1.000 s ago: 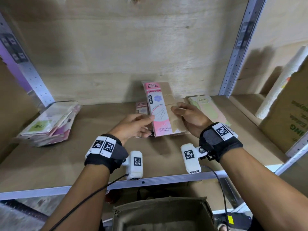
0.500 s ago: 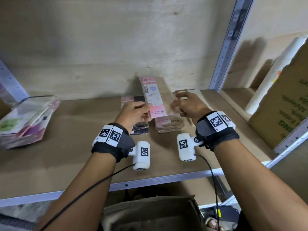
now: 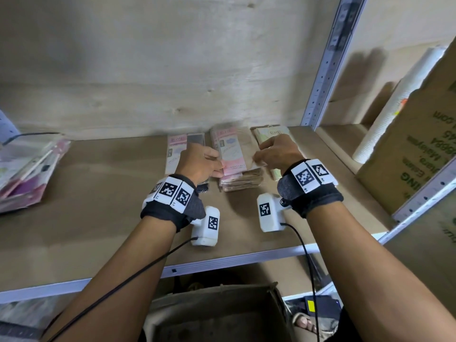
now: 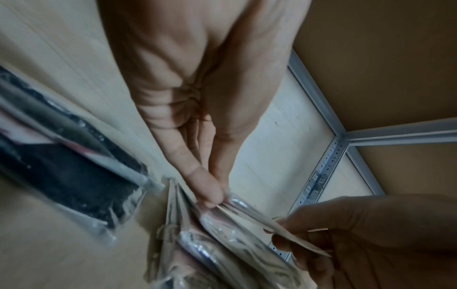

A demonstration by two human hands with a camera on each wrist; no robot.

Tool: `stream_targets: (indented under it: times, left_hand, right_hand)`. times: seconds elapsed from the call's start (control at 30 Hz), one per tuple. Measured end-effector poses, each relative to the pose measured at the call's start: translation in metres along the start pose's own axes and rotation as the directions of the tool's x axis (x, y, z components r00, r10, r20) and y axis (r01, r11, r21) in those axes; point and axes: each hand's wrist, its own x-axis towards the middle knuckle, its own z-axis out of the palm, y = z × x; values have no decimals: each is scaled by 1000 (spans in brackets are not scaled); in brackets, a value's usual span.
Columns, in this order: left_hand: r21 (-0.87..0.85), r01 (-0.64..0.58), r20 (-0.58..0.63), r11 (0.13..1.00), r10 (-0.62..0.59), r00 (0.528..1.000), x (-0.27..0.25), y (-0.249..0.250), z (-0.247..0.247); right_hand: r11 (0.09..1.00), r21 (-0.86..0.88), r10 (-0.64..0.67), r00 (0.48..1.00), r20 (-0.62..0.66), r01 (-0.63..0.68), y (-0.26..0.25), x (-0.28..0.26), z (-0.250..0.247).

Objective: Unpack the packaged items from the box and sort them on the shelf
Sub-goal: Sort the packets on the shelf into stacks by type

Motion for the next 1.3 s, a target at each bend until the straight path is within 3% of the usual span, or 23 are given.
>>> stream_targets:
  times: [0.2,0.8,0.97,1.1,1.17,1.3]
  left_hand:
    - [76,3,2,997,-3,1000,1,0,0]
    - [113,33,16,993,-35,999,-6,5,-2]
    - [132,18,-122,991,-2,993,-11,11,-19]
    - [62,-20,-245,998,35,969,-21,11,-63]
    - [79,-27,-289,997,49,956,-28,7,-92]
    - [70,-6,-399,998,34,916,-47,-3,-161]
  right_hand:
    - [991,-137,3,999,46,3,0,-5,2]
    - [975,-218,-30,999,36,37,0,-6,6]
    - [963,-208,-183,982,-40,171,-8,-5,11]
    - [938,-158,-324,943,-79,309,-24,-13,21]
    - [926,-111,-368,929,-48,361,-32,-23,31]
    - [905,33,-424,894,146,424,-54,-52,66]
